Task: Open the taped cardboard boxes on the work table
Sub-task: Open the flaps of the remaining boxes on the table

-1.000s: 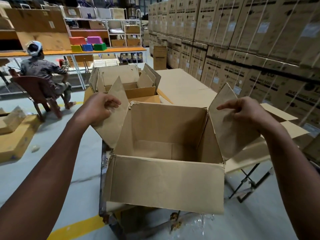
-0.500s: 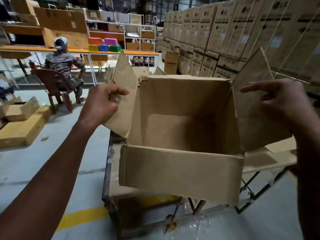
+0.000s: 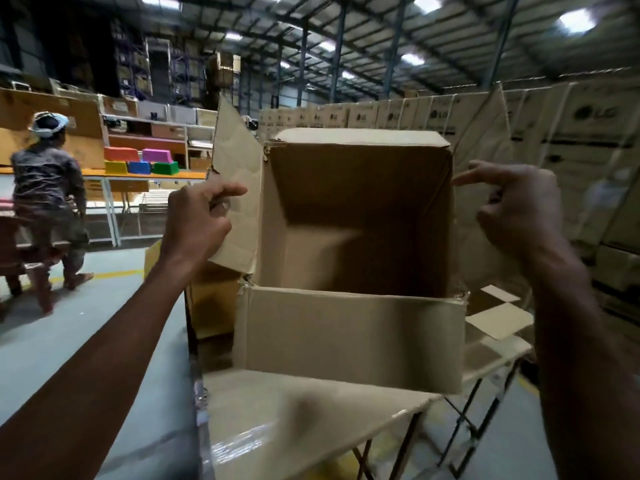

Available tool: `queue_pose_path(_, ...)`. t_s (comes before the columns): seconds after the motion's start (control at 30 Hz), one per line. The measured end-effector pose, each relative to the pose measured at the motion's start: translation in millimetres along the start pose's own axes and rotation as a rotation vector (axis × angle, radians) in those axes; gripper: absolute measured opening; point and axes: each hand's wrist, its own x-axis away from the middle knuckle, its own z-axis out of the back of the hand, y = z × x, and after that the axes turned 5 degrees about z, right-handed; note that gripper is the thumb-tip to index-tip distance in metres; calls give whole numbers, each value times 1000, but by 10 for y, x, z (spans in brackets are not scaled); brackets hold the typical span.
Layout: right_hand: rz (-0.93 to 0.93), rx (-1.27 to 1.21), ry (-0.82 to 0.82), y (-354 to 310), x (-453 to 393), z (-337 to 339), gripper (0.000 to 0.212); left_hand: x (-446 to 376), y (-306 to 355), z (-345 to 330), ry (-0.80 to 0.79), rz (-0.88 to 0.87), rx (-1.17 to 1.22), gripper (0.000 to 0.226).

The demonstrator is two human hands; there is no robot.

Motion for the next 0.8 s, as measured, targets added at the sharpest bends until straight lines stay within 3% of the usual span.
queue_pose_path(0.2, 73, 214, 145, -730, -36, -356, 57, -483, -428, 252, 43, -85, 71, 40)
queue_pose_path(0.47, 111, 226, 210, -1434, -292, -806, 59, -1053, -988, 780, 69, -125, 84, 38)
queue_pose_path(0.8, 122, 196, 194, -2042, -978, -1933, 61, -2046, -2303, 988, 127, -156, 94, 38)
